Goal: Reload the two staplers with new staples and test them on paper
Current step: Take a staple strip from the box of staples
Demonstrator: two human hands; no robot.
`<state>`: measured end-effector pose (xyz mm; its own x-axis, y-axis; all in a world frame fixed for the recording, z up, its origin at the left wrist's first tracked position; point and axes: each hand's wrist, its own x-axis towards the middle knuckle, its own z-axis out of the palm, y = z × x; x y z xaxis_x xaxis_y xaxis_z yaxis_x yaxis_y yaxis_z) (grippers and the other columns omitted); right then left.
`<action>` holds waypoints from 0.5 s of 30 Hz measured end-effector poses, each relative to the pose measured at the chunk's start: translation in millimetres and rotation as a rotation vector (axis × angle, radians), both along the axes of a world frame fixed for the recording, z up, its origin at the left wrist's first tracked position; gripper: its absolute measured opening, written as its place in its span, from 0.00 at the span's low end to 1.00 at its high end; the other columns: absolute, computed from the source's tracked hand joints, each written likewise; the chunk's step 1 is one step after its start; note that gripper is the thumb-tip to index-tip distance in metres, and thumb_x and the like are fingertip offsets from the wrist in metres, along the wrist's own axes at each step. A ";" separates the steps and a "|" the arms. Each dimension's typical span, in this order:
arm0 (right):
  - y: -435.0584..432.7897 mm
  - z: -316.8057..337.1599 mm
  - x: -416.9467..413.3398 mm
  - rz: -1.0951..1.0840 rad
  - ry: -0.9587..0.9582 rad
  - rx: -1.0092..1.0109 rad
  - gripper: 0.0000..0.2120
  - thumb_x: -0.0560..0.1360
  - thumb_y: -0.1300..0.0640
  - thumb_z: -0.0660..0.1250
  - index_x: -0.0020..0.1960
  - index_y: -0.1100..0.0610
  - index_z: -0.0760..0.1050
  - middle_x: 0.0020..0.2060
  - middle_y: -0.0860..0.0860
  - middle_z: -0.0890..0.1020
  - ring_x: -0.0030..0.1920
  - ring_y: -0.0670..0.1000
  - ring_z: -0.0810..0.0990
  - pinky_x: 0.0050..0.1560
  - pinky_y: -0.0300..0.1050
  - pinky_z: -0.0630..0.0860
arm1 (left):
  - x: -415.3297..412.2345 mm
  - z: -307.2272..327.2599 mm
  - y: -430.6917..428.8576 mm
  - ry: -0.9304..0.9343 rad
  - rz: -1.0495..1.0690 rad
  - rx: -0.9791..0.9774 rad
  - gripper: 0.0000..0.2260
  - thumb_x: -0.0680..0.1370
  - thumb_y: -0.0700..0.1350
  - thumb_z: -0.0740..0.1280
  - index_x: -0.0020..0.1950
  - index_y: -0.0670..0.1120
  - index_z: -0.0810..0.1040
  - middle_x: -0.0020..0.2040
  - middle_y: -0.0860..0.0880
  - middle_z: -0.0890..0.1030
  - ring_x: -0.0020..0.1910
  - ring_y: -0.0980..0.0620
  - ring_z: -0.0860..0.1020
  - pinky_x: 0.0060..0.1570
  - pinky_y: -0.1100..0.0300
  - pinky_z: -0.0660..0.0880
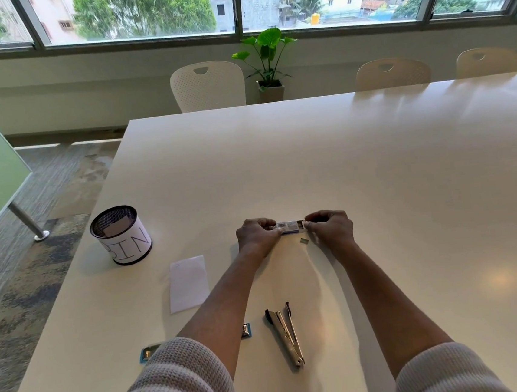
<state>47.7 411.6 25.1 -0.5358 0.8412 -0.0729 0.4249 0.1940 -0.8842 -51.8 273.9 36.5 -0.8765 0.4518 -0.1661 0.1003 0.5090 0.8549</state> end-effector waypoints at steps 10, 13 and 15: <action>-8.5 0.6 -8.5 0.013 -0.077 -0.003 0.06 0.71 0.55 0.75 0.47 0.49 0.87 0.46 0.48 0.88 0.50 0.48 0.83 0.55 0.43 0.78 | 0.8 1.6 -0.5 0.000 -0.001 -0.004 0.13 0.73 0.47 0.76 0.57 0.47 0.85 0.55 0.48 0.85 0.51 0.56 0.80 0.61 0.62 0.75; -7.3 1.2 -5.2 0.044 -0.033 -0.054 0.06 0.73 0.59 0.73 0.48 0.51 0.86 0.46 0.48 0.87 0.48 0.46 0.82 0.50 0.38 0.76 | 1.4 0.5 -0.4 0.002 0.001 -0.004 0.14 0.73 0.47 0.76 0.57 0.46 0.85 0.56 0.48 0.85 0.55 0.54 0.81 0.62 0.61 0.76; -5.1 2.1 -1.2 0.078 0.006 -0.103 0.07 0.74 0.61 0.72 0.49 0.53 0.86 0.46 0.50 0.86 0.48 0.46 0.82 0.49 0.36 0.75 | 1.8 -0.2 -0.4 0.000 -0.002 -0.003 0.14 0.73 0.47 0.76 0.57 0.46 0.84 0.57 0.47 0.85 0.56 0.53 0.81 0.63 0.61 0.75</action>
